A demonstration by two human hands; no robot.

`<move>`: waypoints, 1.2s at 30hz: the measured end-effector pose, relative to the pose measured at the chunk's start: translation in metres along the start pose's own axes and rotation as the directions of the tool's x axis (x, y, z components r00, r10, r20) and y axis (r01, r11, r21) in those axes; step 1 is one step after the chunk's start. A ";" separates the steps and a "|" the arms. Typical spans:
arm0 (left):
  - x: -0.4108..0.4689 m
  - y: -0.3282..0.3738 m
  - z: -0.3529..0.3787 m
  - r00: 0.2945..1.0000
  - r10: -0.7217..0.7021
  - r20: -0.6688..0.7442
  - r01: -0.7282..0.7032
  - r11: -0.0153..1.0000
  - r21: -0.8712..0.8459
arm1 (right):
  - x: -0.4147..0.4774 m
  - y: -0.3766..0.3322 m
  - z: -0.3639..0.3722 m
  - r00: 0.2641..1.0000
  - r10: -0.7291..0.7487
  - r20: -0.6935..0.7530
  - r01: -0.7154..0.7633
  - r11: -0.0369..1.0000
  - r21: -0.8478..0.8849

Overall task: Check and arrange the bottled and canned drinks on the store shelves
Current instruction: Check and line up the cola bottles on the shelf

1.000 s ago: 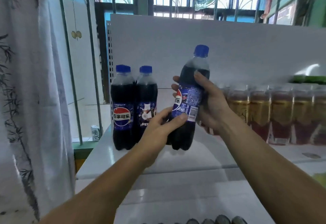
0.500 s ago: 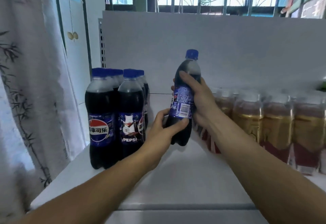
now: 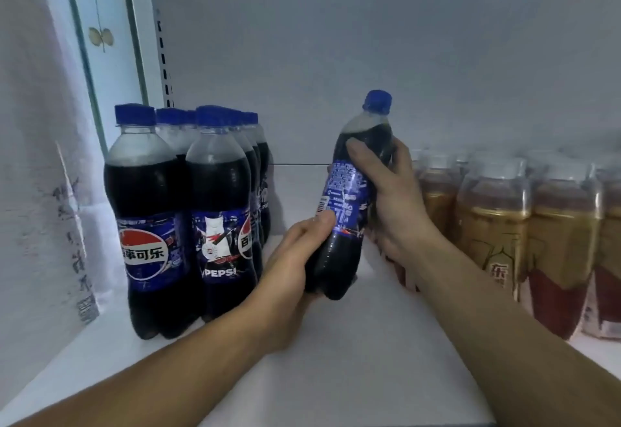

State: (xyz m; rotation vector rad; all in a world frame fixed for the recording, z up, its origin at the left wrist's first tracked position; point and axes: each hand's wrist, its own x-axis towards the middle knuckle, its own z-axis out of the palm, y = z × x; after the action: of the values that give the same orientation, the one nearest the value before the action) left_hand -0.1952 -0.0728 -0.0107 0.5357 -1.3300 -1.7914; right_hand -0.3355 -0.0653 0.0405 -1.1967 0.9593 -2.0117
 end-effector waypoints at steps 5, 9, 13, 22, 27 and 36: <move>-0.008 0.005 -0.004 0.990 -0.138 0.025 0.140 0.982 -0.126 | -0.001 -0.003 -0.003 0.984 0.064 0.166 -0.105 0.962 0.253; -0.006 0.004 -0.003 0.997 -0.081 0.016 0.081 0.996 -0.026 | 0.002 0.002 -0.001 0.999 -0.006 0.038 0.002 0.995 0.100; -0.009 0.001 0.000 0.999 -0.037 0.033 0.035 0.999 0.038 | 0.000 0.002 -0.002 0.999 -0.011 0.042 0.008 0.997 0.076; -0.011 0.004 0.001 0.998 -0.066 0.000 0.066 0.998 0.017 | -0.003 0.002 0.000 0.999 -0.031 0.033 0.030 0.999 0.027; -0.012 0.008 -0.002 0.993 -0.118 0.031 0.119 0.993 -0.023 | -0.006 -0.001 0.003 0.986 0.066 0.153 -0.083 0.991 0.107; -0.011 0.005 -0.001 0.998 -0.032 -0.057 0.037 0.996 0.083 | -0.011 -0.001 0.005 0.997 0.009 0.073 -0.005 0.998 -0.057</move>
State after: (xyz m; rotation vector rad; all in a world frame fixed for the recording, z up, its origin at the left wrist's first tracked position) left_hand -0.1861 -0.0646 -0.0083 0.6536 -1.3692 -1.7420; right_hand -0.3262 -0.0576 0.0379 -1.2869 0.9885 -1.9327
